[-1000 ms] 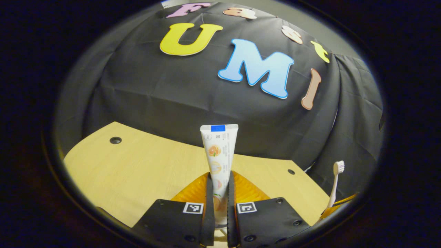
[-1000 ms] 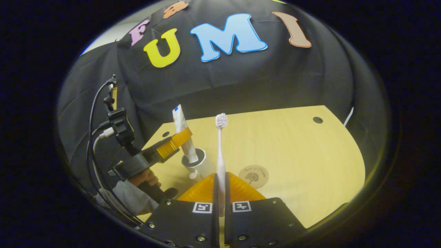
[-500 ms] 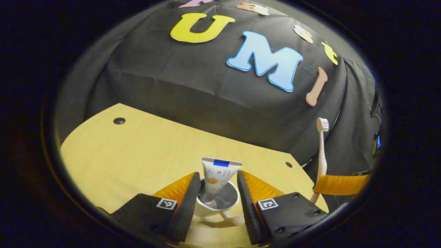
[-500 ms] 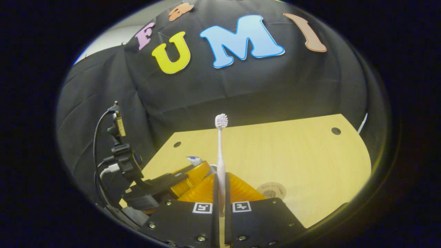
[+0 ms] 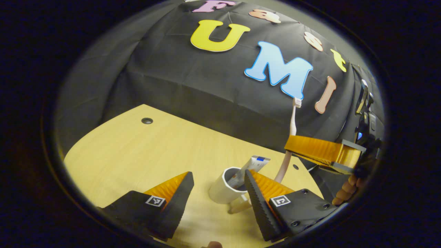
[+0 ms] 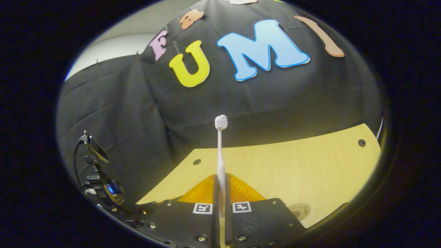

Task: Put the toothbrush and toothpaste on the desktop into the cup, then pick up the cup and place it on the coaster on the desktop.

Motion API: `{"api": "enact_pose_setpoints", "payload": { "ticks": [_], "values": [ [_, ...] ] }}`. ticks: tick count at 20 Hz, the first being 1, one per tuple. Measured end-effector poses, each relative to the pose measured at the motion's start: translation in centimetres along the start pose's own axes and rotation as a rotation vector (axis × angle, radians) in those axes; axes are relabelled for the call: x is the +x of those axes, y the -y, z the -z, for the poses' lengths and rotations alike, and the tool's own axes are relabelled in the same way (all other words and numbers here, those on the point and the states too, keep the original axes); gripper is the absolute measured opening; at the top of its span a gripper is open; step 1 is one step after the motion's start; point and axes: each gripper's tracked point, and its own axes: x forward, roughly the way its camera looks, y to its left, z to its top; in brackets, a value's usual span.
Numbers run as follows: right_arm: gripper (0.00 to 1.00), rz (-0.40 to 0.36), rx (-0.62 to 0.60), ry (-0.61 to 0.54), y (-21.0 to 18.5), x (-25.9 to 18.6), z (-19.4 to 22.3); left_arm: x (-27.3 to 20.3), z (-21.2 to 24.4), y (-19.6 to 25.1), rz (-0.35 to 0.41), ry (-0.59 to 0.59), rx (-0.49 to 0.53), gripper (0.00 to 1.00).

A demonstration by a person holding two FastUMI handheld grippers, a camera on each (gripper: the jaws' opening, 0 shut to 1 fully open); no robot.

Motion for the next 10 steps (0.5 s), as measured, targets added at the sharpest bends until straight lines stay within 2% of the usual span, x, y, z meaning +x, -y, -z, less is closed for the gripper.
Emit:
{"api": "enact_pose_setpoints", "payload": {
  "ticks": [2, 3, 4, 5, 6, 7, 9, 10],
  "values": [
    [0.07, -0.037, -0.026, 0.020, -0.9, 1.5, 0.5, -1.3, 0.7, -1.4, -0.031, -0.019, -0.002, 1.00],
    [0.07, -0.047, -0.049, 0.019, -1.1, 2.4, 1.0, -1.8, 1.1, -2.0, -0.042, -0.027, -0.005, 0.95],
    [0.06, -0.044, -0.079, 0.015, -0.9, 3.1, 1.7, -2.3, 1.4, -2.4, -0.052, -0.035, -0.008, 1.00],
    [0.06, -0.040, -0.107, 0.017, -0.7, 3.6, 2.1, -2.7, 1.7, -2.5, -0.054, -0.042, -0.011, 1.00],
    [0.07, -0.030, -0.131, 0.017, -0.6, 4.2, 2.5, -3.0, 2.0, -2.6, -0.060, -0.048, -0.009, 0.96],
    [0.06, -0.019, -0.153, 0.014, -0.2, 4.8, 2.9, -3.2, 2.4, -2.8, -0.062, -0.054, -0.007, 1.00],
    [0.06, 0.003, -0.183, 0.000, 0.2, 5.3, 3.6, -3.4, 3.0, -2.7, -0.064, -0.072, -0.009, 0.90],
    [0.06, 0.010, -0.192, 0.001, 0.3, 5.4, 3.6, -3.4, 3.1, -2.6, -0.062, -0.078, -0.014, 0.96]
  ]
}}
